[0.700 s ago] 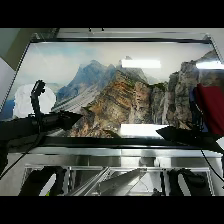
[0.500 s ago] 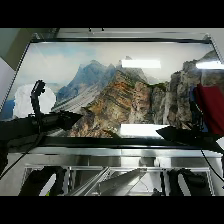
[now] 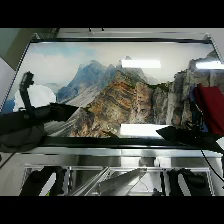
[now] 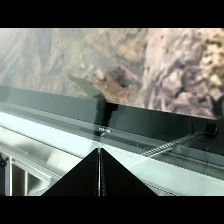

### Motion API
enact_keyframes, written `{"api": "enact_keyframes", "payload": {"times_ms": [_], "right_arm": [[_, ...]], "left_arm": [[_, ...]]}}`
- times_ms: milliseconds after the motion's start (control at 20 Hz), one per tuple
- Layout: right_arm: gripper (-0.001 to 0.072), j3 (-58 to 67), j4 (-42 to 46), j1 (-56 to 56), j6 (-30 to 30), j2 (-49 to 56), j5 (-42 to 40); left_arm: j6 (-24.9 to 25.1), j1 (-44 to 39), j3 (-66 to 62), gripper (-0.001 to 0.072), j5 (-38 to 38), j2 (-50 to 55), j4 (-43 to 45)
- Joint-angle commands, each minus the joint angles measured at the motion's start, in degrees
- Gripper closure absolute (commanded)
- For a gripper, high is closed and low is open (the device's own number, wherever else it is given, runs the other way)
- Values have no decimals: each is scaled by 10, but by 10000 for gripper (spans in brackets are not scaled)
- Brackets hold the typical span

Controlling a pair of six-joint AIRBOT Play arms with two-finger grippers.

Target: Fold the shirts.

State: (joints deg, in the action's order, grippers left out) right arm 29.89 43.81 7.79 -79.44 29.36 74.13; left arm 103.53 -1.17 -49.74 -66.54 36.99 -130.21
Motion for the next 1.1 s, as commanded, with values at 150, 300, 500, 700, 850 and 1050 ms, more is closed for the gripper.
{"api": "enact_keyframes", "payload": {"times_ms": [150,300,500,700,850,1050], "right_arm": [[685,0,0,-1,0,-1,0],[685,0,0,-1,0,-1,-1],[685,0,-1,0,0,-1,-37],[685,0,-2,-1,0,-1,-100],[685,0,-2,0,0,-1,-114],[685,0,-2,-1,0,-1,-127]], "left_arm": [[-45,220,-196,13,-59,142,176],[-46,335,-263,13,-33,242,282],[-46,424,-313,13,-24,388,249],[-20,428,-313,13,-29,500,253],[-20,428,-312,13,-53,564,252],[-19,409,-312,16,-71,610,251]]}}
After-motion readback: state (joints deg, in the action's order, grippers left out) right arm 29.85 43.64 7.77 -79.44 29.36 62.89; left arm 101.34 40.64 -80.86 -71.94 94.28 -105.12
